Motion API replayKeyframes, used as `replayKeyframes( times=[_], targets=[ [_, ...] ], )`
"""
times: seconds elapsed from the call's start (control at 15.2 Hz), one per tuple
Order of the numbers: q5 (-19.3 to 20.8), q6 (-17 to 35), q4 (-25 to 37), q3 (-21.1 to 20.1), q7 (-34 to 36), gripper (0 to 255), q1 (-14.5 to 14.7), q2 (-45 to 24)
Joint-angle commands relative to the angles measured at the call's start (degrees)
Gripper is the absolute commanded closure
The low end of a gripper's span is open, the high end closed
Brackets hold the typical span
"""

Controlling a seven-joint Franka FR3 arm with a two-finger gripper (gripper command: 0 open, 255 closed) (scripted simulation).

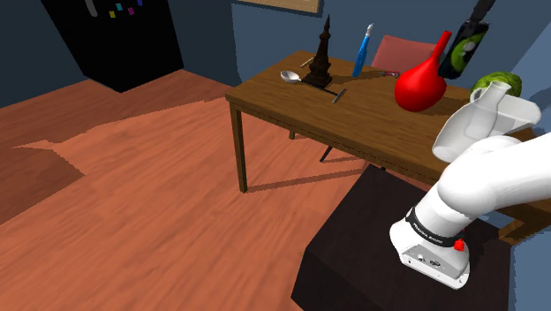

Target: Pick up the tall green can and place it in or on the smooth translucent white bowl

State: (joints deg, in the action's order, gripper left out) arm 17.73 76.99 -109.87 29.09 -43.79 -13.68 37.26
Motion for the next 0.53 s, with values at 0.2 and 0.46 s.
replayKeyframes(
  times=[0.2,0.46],
  targets=[
    [3.3,-2.0,3.4,5.1,-7.1,255,-1.1,0.5],
    [5.6,-3.4,7.4,9.8,-13.0,255,-1.2,-0.3]
  ],
)
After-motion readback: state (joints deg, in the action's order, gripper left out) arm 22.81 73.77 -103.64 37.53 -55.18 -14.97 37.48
